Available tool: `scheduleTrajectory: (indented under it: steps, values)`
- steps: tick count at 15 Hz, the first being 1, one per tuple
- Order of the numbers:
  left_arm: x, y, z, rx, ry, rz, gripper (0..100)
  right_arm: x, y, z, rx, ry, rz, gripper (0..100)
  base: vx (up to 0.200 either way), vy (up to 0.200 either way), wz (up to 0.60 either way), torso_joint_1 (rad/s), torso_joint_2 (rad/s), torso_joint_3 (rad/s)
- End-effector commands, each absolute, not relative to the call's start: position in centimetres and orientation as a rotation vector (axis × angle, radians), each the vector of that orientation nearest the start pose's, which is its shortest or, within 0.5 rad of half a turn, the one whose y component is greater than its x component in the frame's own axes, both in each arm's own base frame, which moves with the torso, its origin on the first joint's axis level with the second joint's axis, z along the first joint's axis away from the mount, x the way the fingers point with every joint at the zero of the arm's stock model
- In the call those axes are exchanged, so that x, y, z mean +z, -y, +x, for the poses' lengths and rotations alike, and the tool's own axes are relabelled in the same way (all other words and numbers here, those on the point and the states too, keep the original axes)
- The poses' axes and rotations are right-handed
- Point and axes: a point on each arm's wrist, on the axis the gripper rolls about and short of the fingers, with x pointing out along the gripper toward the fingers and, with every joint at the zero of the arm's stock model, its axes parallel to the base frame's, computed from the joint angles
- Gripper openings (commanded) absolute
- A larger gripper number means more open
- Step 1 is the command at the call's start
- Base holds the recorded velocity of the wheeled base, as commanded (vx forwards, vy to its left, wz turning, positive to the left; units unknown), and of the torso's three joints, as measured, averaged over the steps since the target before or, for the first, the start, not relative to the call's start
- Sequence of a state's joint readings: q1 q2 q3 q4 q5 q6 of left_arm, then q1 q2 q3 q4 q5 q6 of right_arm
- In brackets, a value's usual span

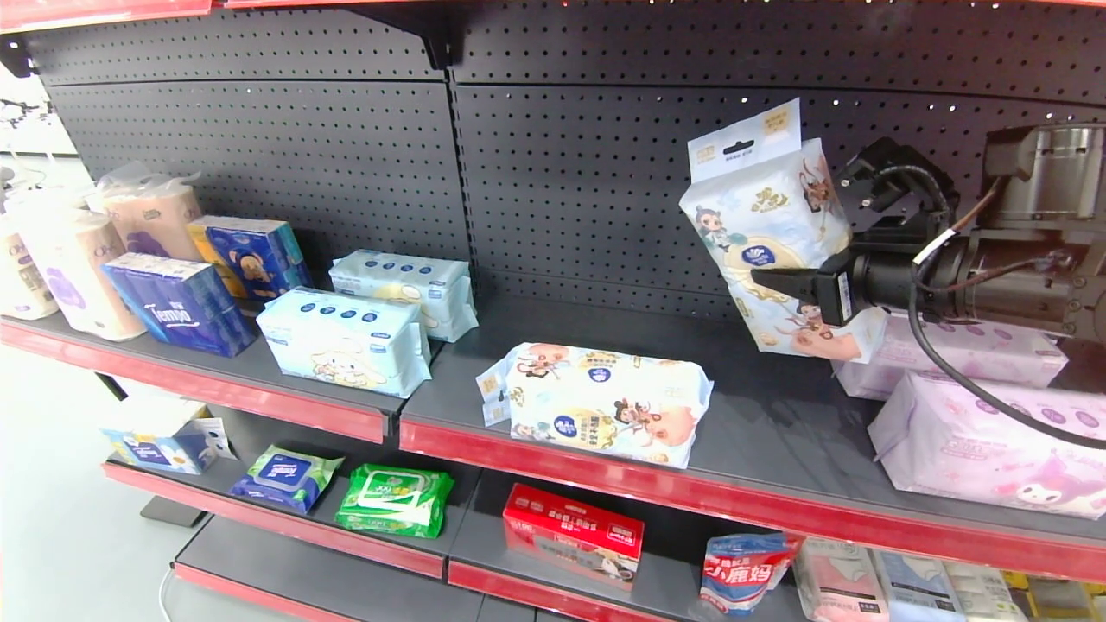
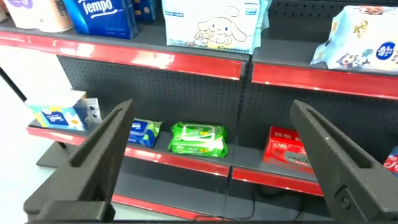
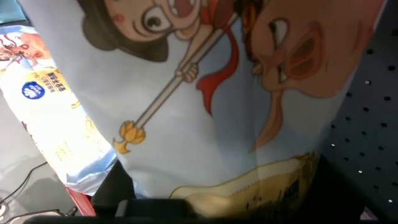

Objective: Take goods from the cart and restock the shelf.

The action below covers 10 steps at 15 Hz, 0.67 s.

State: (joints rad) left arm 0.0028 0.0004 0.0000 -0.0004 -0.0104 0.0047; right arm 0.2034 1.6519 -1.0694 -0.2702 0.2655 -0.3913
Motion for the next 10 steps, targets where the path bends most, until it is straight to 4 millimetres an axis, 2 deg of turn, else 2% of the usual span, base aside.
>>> scheduleTrajectory:
  steps: [1,3,6,10]
  values:
    - [7.5,0.0,-2.3,-0.008,0.0,0.005,100,21.8,-6.5,31.8,0.529,-0.268,-0.367,0,0.0,0.0,0.0,0.0,0.0,0.0]
    - [7.6,0.0,-2.3,-0.008,0.002,0.005,100,21.1,-6.8,33.3,0.543,-0.281,-0.369,0,0.0,0.0,0.0,0.0,0.0,0.0]
    - [7.6,0.0,-2.3,-0.008,0.002,0.005,100,21.0,-7.0,35.1,0.539,-0.269,-0.368,0,0.0,0.0,0.0,0.0,0.0,0.0]
    - [7.6,0.0,-2.3,-0.008,0.002,0.005,100,21.3,-8.0,35.9,0.56,-0.251,-0.373,0,0.0,0.0,0.0,0.0,0.0,0.0]
